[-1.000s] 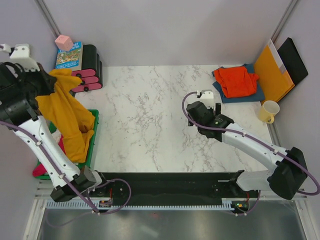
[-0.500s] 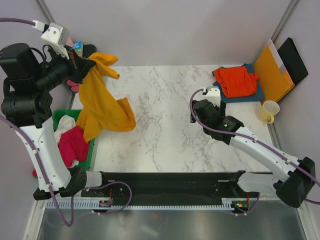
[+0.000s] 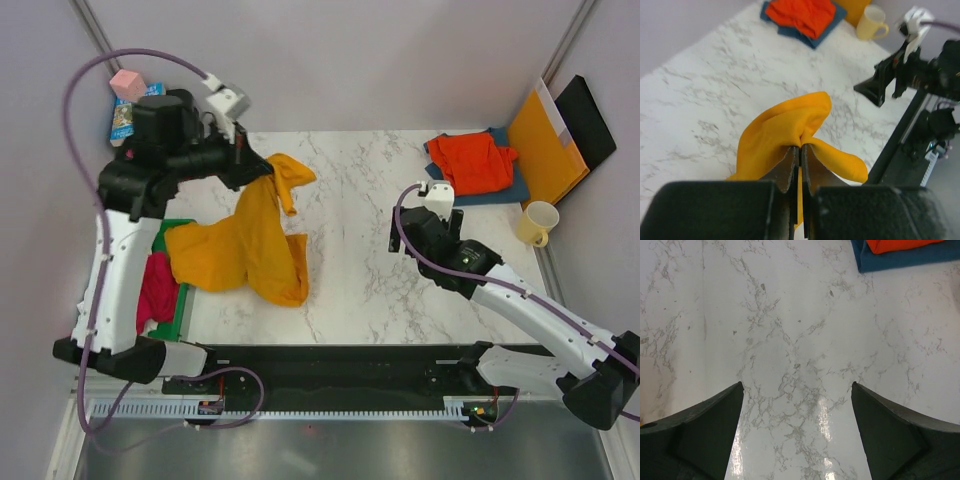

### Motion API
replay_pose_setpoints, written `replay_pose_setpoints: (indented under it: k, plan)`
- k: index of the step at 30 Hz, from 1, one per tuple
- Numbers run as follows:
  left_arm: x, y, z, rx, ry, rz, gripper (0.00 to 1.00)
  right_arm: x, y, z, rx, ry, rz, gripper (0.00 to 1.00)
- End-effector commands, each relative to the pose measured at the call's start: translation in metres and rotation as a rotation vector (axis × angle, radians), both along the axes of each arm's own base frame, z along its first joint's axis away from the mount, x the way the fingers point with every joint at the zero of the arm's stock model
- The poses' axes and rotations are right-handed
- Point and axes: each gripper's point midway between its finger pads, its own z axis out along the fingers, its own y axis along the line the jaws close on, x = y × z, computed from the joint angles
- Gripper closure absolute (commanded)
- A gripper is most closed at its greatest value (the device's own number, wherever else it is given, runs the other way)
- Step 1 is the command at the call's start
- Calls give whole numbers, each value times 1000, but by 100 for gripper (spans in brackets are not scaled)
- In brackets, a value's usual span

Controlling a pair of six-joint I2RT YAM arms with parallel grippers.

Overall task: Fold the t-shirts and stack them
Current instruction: Move the tshirt to the center of the board

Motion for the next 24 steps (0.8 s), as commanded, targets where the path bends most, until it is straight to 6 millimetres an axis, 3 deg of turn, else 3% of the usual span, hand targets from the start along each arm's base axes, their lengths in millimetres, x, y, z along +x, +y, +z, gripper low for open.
replay_pose_setpoints:
  k: [1, 3, 6, 7, 8, 9, 12, 16, 17, 19, 20, 22, 24]
  plan:
    - [7, -33, -69, 206, 45, -84, 98, -11, -2, -10, 36, 28, -18, 4]
    - [7, -50, -98, 264, 86, -141, 98, -16, -2, -12, 45, 31, -16, 5]
    - [-3, -82, -112, 301, 100, -228, 98, -20, -6, -15, 53, 40, -29, 4]
    - [-2, -85, -113, 304, 103, -235, 91, -21, -6, -15, 50, 40, -30, 4]
    - [1, -88, -106, 298, 86, -232, 76, -22, -6, -15, 49, 43, -26, 4]
    - [7, -89, -108, 307, 90, -214, 45, -22, -6, -13, 46, 44, -24, 4]
    - [24, -80, -97, 326, 50, -118, 1, -23, -3, -10, 37, 45, -16, 3]
    - [25, -63, -96, 313, 30, -57, 1, -27, 5, -11, 30, 48, 12, 4]
    - [24, -58, -108, 320, 55, -47, 1, -28, 7, -12, 33, 50, 15, 4]
    - [28, -37, -102, 281, 53, 17, 1, -31, 18, -15, 33, 56, 48, 5]
    - [27, -29, -112, 270, 89, 27, 1, -32, 23, -16, 33, 56, 60, 5]
    - [40, 6, -117, 247, 123, 136, 1, -35, 45, -19, 34, 61, 118, 7]
    - [43, 42, -135, 273, 158, 242, 1, -35, 67, -27, 13, 76, 169, 7]
